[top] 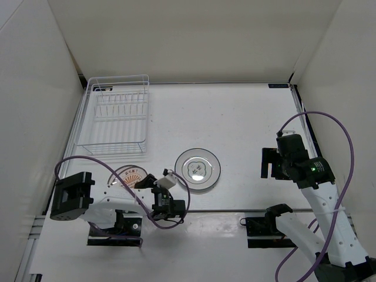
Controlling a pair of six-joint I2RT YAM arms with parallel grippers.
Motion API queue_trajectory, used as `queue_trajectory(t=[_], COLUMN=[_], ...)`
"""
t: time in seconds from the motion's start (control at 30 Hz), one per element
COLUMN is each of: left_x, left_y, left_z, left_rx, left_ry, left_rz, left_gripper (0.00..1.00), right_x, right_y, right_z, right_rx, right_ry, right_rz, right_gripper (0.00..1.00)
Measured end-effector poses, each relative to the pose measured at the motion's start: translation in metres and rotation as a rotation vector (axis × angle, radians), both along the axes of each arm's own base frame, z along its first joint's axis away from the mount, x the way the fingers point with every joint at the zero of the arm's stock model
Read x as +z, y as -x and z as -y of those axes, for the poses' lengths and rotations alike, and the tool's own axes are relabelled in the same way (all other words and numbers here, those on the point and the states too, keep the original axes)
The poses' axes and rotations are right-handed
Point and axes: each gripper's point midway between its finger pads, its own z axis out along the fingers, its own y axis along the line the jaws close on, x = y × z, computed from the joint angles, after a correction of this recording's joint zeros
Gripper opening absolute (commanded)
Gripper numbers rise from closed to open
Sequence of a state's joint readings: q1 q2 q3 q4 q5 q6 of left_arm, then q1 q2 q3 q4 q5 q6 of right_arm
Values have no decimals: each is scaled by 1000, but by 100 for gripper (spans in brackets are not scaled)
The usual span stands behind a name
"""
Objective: Unload the plates from the dish rack
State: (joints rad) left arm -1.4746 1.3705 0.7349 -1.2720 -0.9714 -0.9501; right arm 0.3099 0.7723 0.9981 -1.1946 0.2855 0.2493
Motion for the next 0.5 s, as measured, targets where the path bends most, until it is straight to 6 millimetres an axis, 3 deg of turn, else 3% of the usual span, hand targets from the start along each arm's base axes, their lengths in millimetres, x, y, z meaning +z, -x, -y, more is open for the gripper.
queue_trajectory(t=[0.07,0.2,0.5], left_x=[-2,0,33], left_y=[0,-1,-3], left_z=[-3,-6,29], left_rx=[7,31,36], left_ry=[-11,-16,188], left_rz=[6,24,20], left_gripper=[68,98,100], right_x=[0,0,0], right_y=[0,0,0], right_z=[0,0,0], right_rx=[0,0,2], right_ry=[0,0,0], right_rz=[0,0,0], right_gripper=[89,89,89])
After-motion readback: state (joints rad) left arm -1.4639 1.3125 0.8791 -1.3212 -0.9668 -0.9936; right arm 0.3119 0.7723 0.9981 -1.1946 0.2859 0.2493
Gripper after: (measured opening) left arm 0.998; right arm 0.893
